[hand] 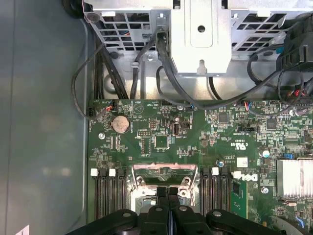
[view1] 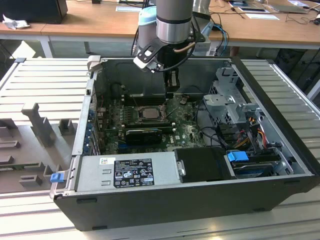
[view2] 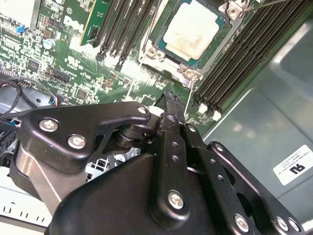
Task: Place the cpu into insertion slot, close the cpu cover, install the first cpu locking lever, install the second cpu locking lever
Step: 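Close the cpu cover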
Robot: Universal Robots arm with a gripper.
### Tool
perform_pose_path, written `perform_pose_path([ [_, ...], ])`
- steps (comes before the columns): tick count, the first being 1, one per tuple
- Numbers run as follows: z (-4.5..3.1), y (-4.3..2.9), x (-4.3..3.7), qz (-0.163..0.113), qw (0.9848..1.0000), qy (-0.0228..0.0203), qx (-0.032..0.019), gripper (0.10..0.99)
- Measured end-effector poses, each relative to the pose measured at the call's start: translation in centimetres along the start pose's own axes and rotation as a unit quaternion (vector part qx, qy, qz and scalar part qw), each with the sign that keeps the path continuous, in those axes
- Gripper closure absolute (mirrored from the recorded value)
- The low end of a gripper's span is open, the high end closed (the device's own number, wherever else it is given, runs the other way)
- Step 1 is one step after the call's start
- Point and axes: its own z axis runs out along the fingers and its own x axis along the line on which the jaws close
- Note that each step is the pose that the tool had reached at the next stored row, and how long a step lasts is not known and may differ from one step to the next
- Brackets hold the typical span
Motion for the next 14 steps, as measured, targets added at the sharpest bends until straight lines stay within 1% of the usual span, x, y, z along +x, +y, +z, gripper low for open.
perform_pose_path([
  [6, 0.04, 0.62, 0.02, 0.0, 1.0, 0.0, 0.0003, 0.98],
  [8, 0.07, 1.06, 0.03, 0.0, 1.0, 0.0, 0.0007, 0.98],
  [10, 0.12, 1.83, 0.03, 0.0, 1.0, 0.0, 0.0015, 0.98],
  [12, 0.14, 2.21, 0.03, 0.0, 1.0, 0.0001, 0.002, 0.98],
  [13, 0.21, 2.59, 0.03, -0.001, 1.0, 0.0001, 0.0024, 0.98],
  [14, 0.24, 2.81, 0.03, -0.001, 1.0, 0.0, 0.0025, 0.98],
])
